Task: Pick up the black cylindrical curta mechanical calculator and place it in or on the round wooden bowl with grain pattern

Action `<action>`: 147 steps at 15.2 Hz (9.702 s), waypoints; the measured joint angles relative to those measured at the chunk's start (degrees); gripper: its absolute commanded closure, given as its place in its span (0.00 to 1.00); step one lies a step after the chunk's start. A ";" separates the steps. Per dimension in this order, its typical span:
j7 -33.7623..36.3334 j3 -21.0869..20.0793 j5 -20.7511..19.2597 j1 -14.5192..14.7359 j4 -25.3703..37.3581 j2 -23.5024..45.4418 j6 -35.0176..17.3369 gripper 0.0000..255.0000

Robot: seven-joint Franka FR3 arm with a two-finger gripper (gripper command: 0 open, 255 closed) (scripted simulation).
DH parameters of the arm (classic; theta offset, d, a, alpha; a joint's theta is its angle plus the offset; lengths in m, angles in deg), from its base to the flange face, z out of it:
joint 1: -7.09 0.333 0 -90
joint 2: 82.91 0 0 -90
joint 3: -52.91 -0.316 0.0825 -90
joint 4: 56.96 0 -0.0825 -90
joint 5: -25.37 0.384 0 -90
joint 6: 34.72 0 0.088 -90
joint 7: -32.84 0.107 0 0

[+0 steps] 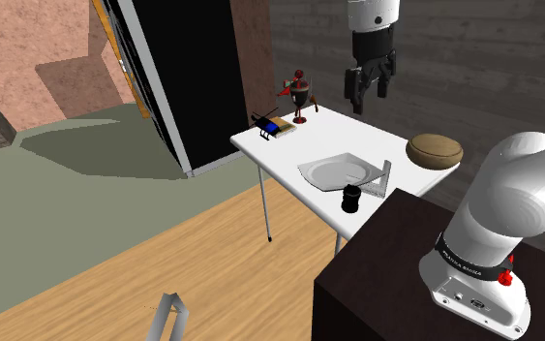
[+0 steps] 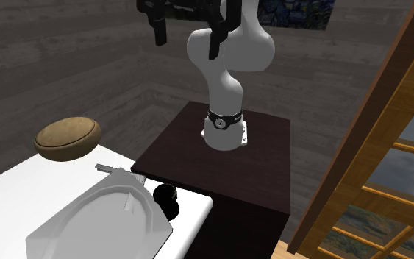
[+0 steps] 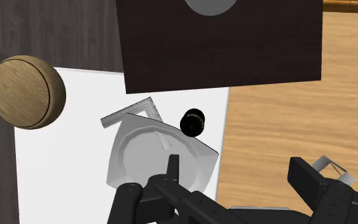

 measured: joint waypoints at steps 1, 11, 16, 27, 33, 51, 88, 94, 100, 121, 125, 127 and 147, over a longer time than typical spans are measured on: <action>0.00 0.00 0.00 0.00 0.00 0.00 0.00 0.00; -1.25 2.54 -1.83 -1.17 -13.78 4.94 -18.05 0.00; -1.77 3.93 -3.18 -2.20 -18.52 11.75 -29.32 0.00; -2.08 6.45 -6.85 -4.91 -22.16 32.37 -53.11 0.00; -1.12 6.73 -8.42 -5.60 -23.19 37.75 -59.52 0.00; -1.06 6.69 -8.41 -5.57 -23.13 37.92 -59.69 1.00; -11.24 10.77 -7.69 -7.78 -14.30 13.99 -27.76 1.00; -19.99 17.66 -12.38 -12.78 -12.41 14.69 -27.99 1.00; -28.39 24.23 -15.22 -16.25 -7.69 18.87 -29.09 1.00; -61.78 43.39 -4.24 -23.06 19.20 46.35 -32.86 1.00; -62.45 43.38 -2.89 -23.35 18.09 48.41 -35.65 1.00; -62.74 43.35 -2.33 -23.53 17.23 49.29 -37.23 1.00; -64.86 42.42 1.86 -24.82 13.41 55.04 -45.91 0.00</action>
